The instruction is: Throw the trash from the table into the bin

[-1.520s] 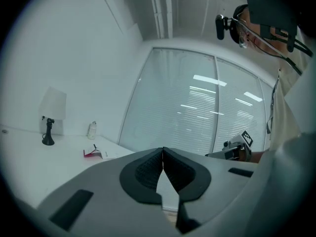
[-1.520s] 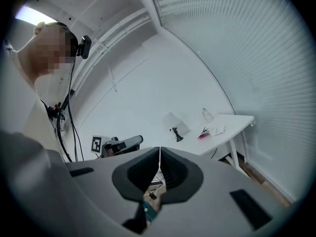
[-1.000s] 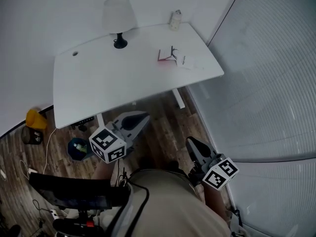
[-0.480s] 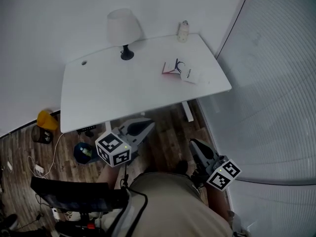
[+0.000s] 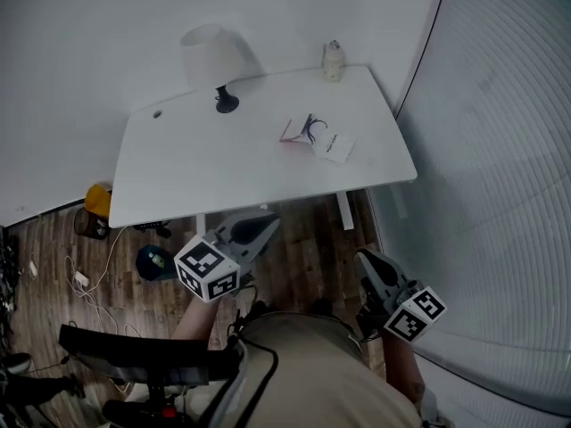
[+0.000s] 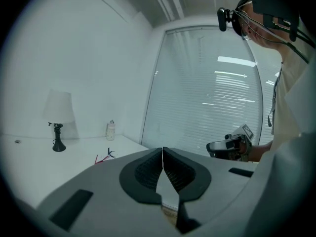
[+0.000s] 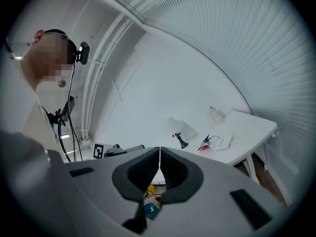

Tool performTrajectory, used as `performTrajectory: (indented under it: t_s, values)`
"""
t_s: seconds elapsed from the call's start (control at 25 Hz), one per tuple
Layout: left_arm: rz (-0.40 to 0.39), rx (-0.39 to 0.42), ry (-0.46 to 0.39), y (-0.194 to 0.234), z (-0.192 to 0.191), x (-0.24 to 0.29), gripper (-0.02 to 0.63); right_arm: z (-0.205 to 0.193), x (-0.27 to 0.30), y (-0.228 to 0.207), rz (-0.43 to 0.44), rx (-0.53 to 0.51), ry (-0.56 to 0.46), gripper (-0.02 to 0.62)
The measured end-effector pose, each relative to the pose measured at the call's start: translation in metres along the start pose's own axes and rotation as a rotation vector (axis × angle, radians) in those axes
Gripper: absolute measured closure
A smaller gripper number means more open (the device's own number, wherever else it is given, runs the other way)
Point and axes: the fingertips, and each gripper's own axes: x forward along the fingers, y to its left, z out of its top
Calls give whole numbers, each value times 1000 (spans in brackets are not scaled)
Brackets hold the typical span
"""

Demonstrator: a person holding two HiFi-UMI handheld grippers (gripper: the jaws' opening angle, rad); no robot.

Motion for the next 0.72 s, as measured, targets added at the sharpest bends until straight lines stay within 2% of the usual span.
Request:
performTrajectory:
  t_s: [0.12, 0.32, 0.48, 0.72]
  values:
    - [46, 0, 22, -5, -5, 14, 592, 10, -6, -23, 38, 3, 17, 578]
    - [88, 71, 94, -2, -7, 29, 592, 26, -9, -42, 57, 23, -11, 578]
    - [88, 128, 127, 15, -4, 55, 592, 30, -10, -55, 24, 47, -19, 578]
    - [102, 225, 186, 61, -14, 94, 592, 36, 6, -79, -38, 33, 19, 578]
